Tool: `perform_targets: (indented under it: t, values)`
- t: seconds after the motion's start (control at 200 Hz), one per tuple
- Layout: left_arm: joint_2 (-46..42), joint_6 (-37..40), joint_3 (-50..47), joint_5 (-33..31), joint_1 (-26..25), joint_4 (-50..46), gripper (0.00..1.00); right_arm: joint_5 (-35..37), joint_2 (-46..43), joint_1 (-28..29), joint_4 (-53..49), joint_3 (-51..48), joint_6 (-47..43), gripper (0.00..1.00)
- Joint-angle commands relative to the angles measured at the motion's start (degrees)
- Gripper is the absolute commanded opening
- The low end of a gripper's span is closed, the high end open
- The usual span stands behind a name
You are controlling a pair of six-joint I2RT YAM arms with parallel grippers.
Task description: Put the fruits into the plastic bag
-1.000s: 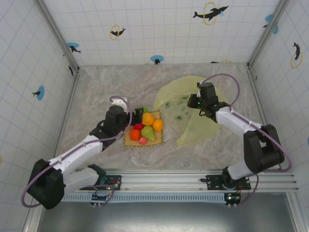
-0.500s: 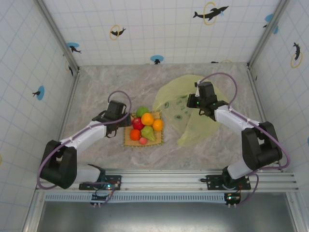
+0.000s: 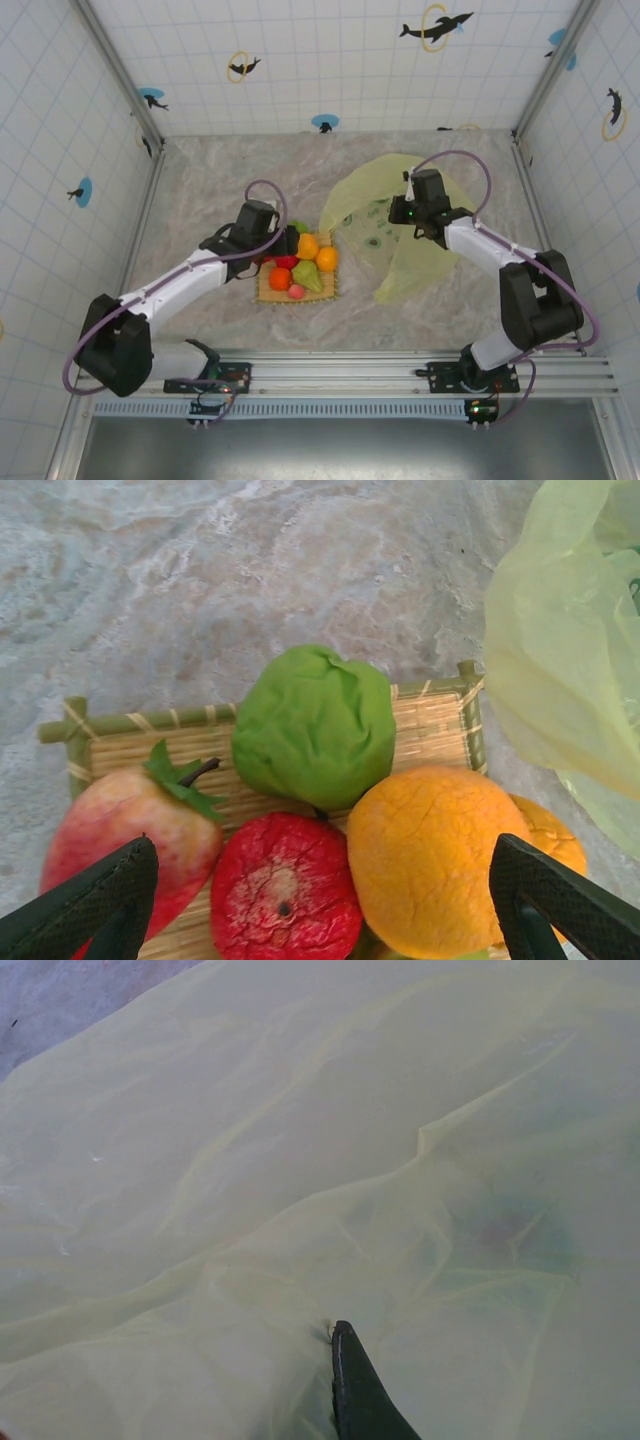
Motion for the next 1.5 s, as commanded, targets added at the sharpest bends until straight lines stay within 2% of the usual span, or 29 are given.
perform_targets:
  t: [0.0,0.716,1.371,1.496]
  values:
    - [2.4,-2.0,2.2,-0.1,-0.8,0.9,0.88,0.1,0.5,-0.4,-0.3,2.5,-0.5,0.00]
    - [6.0,-2.6,2.7,6.0,-3.3,4.2,0.87,-0.1,0.2,-0.4,-1.0,2.5,-0.7,0.00]
    - [11.1,0.0,5.6,2.0,-5.8,1.8,0.84,-0.9,0.0,-0.6,-1.1,2.2,-0.7,0.00]
    - [11.6,0.3,6.0,1.6,-6.0,1.6,0.80,-0.9,-0.1,-0.6,-1.1,2.1,-0.6,0.00]
